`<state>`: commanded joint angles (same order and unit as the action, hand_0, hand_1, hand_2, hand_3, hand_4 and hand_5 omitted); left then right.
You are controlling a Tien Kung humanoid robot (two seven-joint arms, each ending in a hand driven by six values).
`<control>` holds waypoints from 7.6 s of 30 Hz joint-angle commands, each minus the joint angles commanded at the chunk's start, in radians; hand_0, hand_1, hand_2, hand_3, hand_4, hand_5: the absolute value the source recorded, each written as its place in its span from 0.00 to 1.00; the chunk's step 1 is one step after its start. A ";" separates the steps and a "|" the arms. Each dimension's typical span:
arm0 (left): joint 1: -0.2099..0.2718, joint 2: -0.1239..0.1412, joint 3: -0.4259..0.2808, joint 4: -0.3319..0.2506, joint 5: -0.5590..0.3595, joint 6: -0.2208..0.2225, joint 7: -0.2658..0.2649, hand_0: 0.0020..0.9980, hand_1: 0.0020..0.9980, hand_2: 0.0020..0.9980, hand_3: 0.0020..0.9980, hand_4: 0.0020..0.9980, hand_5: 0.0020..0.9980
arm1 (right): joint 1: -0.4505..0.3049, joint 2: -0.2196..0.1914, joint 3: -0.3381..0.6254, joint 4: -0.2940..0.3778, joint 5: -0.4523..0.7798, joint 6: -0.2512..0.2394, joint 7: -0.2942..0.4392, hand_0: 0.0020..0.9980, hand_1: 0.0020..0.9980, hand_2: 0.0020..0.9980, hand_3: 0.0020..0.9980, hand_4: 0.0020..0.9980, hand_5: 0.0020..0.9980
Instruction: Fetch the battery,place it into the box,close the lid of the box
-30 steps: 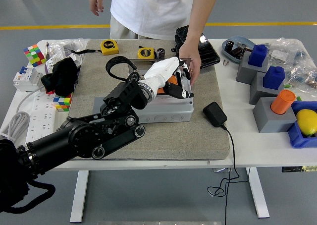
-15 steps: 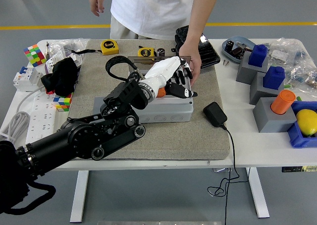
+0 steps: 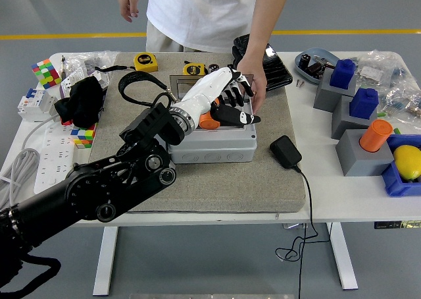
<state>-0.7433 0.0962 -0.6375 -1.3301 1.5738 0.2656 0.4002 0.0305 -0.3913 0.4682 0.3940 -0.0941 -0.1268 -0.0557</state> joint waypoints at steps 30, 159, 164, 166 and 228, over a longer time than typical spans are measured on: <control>0.152 0.172 -0.030 -0.122 0.018 -0.067 0.063 0.40 0.65 0.59 0.56 1.00 0.33 | -0.006 0.001 0.011 0.000 -0.003 0.001 0.002 0.62 0.64 0.67 0.57 0.98 0.52; 0.043 0.031 -0.039 0.035 -0.132 -0.011 -0.095 0.65 0.79 0.73 0.70 1.00 0.39 | 0.001 0.001 -0.006 0.005 0.004 0.001 0.011 0.62 0.64 0.67 0.57 0.99 0.52; 0.039 0.023 -0.039 0.060 -0.110 -0.001 -0.106 0.66 0.80 0.74 0.71 1.00 0.40 | 0.001 0.000 -0.008 0.006 0.005 0.001 0.011 0.62 0.64 0.67 0.57 0.99 0.52; 0.038 0.021 -0.042 0.068 -0.102 0.005 -0.111 0.66 0.80 0.74 0.71 1.00 0.40 | 0.002 0.000 -0.009 0.005 0.006 0.002 0.012 0.62 0.64 0.67 0.57 0.99 0.52; 0.186 0.149 -0.231 -0.184 -0.090 0.019 -0.118 0.59 0.74 0.69 0.68 1.00 0.41 | 0.000 0.000 0.010 0.011 -0.006 0.002 0.015 0.62 0.64 0.66 0.57 0.99 0.51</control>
<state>-0.5574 0.2448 -0.8681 -1.5144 1.4842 0.2842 0.2817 0.0310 -0.3911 0.4785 0.4047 -0.0998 -0.1251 -0.0405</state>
